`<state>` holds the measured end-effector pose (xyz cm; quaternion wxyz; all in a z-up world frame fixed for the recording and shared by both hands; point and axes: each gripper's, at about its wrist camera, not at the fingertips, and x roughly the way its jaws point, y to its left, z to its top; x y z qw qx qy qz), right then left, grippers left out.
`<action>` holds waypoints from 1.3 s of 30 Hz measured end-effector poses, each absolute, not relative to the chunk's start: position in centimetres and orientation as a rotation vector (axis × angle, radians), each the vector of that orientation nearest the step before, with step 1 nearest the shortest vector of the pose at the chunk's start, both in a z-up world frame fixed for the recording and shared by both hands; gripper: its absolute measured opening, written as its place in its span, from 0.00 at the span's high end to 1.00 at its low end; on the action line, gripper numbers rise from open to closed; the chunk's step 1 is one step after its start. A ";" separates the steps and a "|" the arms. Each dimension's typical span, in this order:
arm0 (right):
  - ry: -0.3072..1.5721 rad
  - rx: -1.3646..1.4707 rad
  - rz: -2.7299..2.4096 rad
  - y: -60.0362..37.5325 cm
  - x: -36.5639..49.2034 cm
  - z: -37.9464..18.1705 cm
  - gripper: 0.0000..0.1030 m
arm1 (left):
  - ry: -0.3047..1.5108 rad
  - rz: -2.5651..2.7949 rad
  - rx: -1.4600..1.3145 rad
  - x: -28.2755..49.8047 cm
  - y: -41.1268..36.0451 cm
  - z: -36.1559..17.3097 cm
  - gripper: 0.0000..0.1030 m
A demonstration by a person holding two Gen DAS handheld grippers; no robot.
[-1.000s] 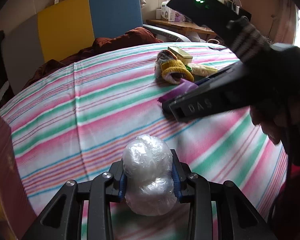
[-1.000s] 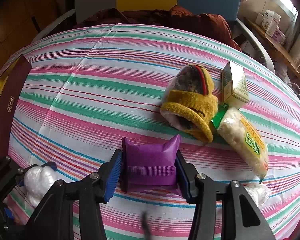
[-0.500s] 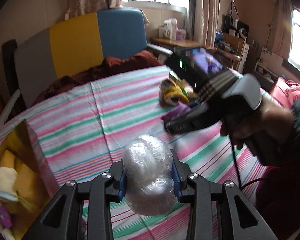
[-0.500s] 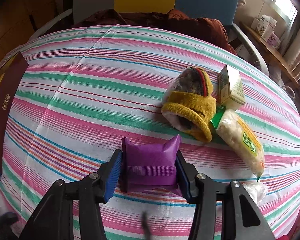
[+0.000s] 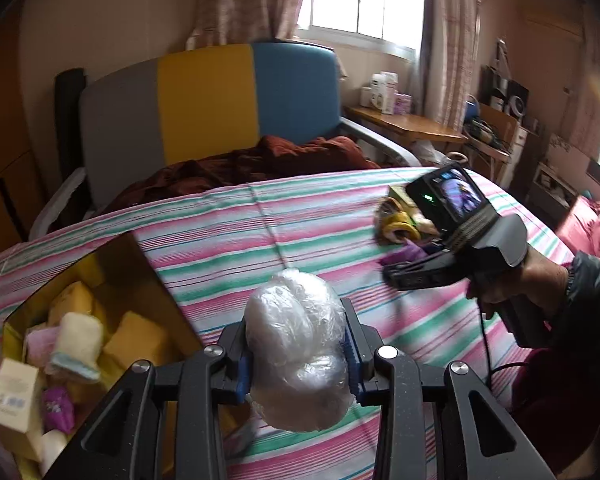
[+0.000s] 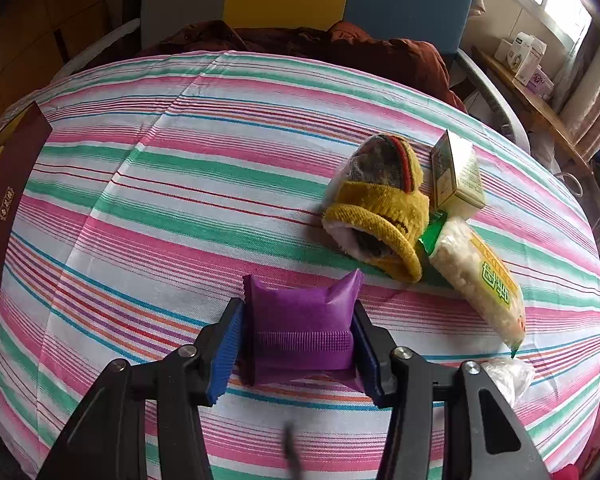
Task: Organize objects
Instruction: 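Carry the wrapped ball and purple packet over to the gold tray, then lower wrapped ball and purple packet into the gold tray and open both grippers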
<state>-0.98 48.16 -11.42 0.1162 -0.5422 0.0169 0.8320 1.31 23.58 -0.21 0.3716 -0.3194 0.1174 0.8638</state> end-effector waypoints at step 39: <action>0.136 -1.642 2.582 36.3 -2.0 -7.3 0.58 | 0.022 2.495 -1.019 -5.2 5.4 -3.8 0.64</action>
